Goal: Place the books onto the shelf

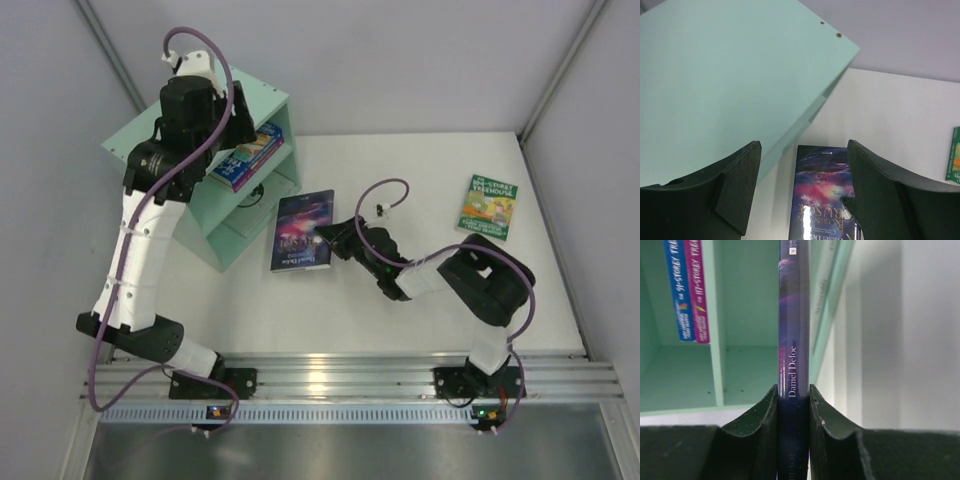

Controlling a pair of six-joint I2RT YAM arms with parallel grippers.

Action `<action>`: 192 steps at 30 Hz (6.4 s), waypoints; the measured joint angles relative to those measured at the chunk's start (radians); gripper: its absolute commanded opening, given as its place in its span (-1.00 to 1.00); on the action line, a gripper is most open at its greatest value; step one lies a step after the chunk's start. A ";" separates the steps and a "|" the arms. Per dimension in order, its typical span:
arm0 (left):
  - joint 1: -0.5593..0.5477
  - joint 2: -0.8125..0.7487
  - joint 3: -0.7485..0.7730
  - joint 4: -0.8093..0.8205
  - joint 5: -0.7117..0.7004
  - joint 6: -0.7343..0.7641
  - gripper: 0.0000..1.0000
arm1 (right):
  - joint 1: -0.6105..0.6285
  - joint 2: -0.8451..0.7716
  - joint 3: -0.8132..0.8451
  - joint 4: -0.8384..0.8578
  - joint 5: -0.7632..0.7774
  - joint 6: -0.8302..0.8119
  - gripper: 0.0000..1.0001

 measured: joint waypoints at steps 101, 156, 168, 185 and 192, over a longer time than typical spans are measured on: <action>0.335 -0.185 -0.484 0.338 0.145 -0.091 0.51 | 0.134 0.624 0.834 -0.290 0.332 0.211 -1.00; 0.338 -0.195 -0.505 0.366 0.194 -0.094 0.53 | 0.203 0.742 1.139 -0.651 0.653 0.418 0.02; 0.217 -0.193 -0.504 0.353 0.147 0.090 0.43 | 0.106 0.432 0.656 -0.399 0.450 0.085 0.07; -0.304 -0.080 -0.772 0.361 -0.055 0.445 -1.00 | -0.458 -0.359 -0.129 -0.348 -0.330 -0.320 -0.88; -0.303 0.216 -0.768 0.381 -0.229 0.491 -1.00 | -0.588 -0.516 -0.240 -0.380 -0.561 -0.434 -0.95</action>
